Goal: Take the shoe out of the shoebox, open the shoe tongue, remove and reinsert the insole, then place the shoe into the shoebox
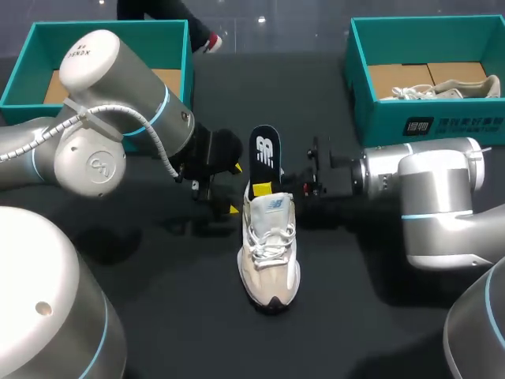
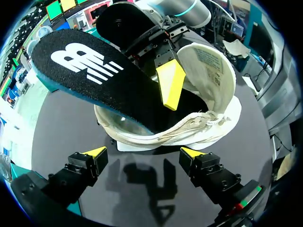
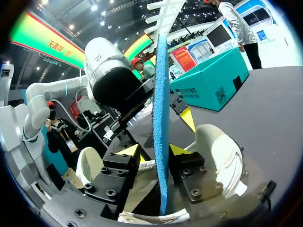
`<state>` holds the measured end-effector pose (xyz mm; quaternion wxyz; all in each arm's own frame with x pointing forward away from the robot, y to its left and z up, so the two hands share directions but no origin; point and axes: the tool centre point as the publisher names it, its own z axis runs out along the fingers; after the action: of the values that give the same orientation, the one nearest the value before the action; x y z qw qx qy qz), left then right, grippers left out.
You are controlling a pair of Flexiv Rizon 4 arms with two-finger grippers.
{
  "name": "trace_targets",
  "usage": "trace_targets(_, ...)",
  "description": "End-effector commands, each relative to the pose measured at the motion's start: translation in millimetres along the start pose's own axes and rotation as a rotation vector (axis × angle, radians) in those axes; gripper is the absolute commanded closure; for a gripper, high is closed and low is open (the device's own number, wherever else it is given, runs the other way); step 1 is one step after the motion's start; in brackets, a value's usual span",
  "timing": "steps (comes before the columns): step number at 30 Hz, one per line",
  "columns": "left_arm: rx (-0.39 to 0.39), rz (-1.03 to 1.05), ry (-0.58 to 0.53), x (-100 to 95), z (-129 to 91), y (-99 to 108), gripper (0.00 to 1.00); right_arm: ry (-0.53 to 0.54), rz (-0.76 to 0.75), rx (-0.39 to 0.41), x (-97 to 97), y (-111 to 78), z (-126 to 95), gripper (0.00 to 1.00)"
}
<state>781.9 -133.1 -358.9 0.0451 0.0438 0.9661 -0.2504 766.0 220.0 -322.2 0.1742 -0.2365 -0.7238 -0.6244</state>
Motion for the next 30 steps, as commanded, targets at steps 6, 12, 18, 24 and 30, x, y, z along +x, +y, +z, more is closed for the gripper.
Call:
trace_targets(6,-0.003,0.0,0.001,0.1,0,0,0.0,-0.016,-0.012,-0.007,0.2,14.8,-10,0.67)
trace_targets(12,-0.003,0.0,0.001,0.1,0,0,0.0,0.006,0.02,-0.033,-15.1,17.0,-12,0.97)
trace_targets(18,-0.003,0.0,0.001,0.1,0,0,0.0,0.009,0.069,-0.026,-21.7,5.0,-10,1.0)
trace_targets(24,-0.003,0.0,0.001,0.1,0,0,0.0,-0.003,0.126,-0.019,-19.5,-14.7,-8,1.0)
trace_targets(30,-0.003,0.0,0.001,0.1,0,0,0.0,-0.019,0.17,-0.019,-14.7,-31.2,-6,1.0)
